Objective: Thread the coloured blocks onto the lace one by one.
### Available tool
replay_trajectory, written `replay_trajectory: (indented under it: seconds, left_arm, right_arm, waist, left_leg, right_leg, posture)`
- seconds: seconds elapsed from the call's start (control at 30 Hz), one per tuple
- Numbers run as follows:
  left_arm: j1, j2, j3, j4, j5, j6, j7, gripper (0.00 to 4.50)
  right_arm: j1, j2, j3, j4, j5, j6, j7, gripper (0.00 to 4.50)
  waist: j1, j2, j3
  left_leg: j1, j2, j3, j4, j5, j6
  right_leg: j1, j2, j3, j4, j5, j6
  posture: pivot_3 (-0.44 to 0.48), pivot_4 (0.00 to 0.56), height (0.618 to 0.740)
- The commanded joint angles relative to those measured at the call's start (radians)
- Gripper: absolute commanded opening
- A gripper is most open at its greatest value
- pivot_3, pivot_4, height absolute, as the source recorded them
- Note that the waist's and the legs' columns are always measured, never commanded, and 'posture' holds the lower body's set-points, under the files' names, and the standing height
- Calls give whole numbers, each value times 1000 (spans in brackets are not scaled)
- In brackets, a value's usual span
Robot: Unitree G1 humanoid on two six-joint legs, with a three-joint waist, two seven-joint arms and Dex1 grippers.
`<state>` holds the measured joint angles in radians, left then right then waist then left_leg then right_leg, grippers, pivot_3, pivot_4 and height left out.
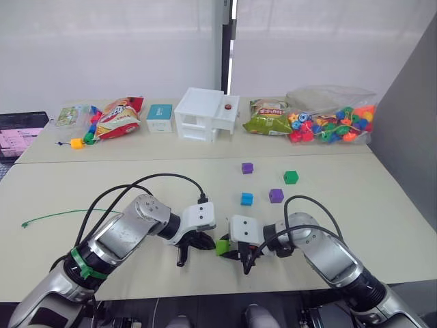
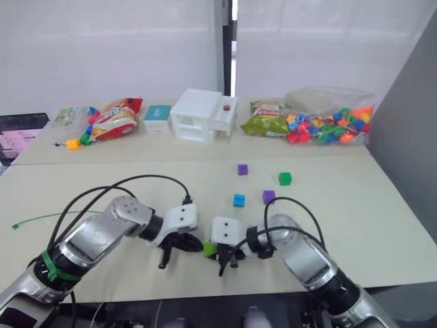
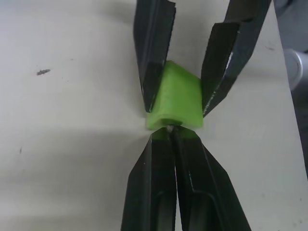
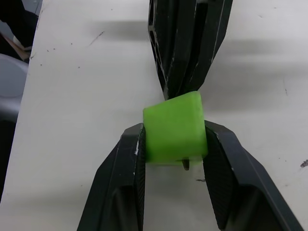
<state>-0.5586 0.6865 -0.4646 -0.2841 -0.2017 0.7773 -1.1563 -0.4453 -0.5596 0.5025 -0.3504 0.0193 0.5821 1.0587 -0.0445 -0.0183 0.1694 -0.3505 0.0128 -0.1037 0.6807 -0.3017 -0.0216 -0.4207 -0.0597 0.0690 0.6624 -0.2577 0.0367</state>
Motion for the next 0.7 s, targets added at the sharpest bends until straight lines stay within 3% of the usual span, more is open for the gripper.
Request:
replay_trajectory:
  seconds: [0.03, 0.07, 0.17, 0.37, 0.53, 0.7]
  left_arm:
    - [28, -43, 21, 53, 5, -141, 22, 0]
    - [34, -48, 35, 66, 3, -160, 24, 0]
    - [40, -35, 137, 63, -120, -117, -52, 899]
    - [68, 54, 214, 89, -114, -234, -117, 2839]
    - [156, 137, 200, 144, -56, -375, -168, 2839]
    - [193, 99, 167, 215, 26, -511, -121, 2839]
  right_arm:
    - [22, 23, 50, -11, 3, 27, -13, 1154]
    - [25, 22, 49, -16, 2, 32, -16, 1154]
    - [39, 16, 46, -28, -2, 46, -31, 1154]
    - [57, 0, 35, -30, 0, 48, -44, 1154]
    - [54, -5, 30, -31, 3, 54, -50, 1154]
    - [52, -14, 22, -32, 7, 56, -55, 1154]
  waist:
    - [3, 0, -1]
    - [5, 0, -1]
    - [4, -1, -1]
    - [-5, 0, -1]
    - [-7, 0, -1]
    - [3, -1, -1]
  left_leg:
    - [2, 0, 0, 0, 0, 0]
    - [3, 0, 0, 0, 0, 0]
    - [3, 0, 0, 0, 0, 0]
    - [2, 1, 0, -1, 0, 0]
    - [2, 1, 0, -2, 0, 0]
    - [2, 1, 0, -2, 0, 0]
  right_leg:
    - [1, 0, 0, 0, 0, 0]
    - [2, 0, 0, -1, 0, 0]
    - [3, 0, 0, -1, 0, 0]
    - [0, 1, 0, 1, 0, 0]
    - [-1, 1, 0, 0, 0, 0]
    - [0, 0, 0, -1, 0, 0]
  posture:
    - [0, 150, 740]
    - [0, 150, 740]
    - [0, 150, 740]
    - [0, 150, 740]
    - [0, 150, 740]
    - [0, 150, 740]
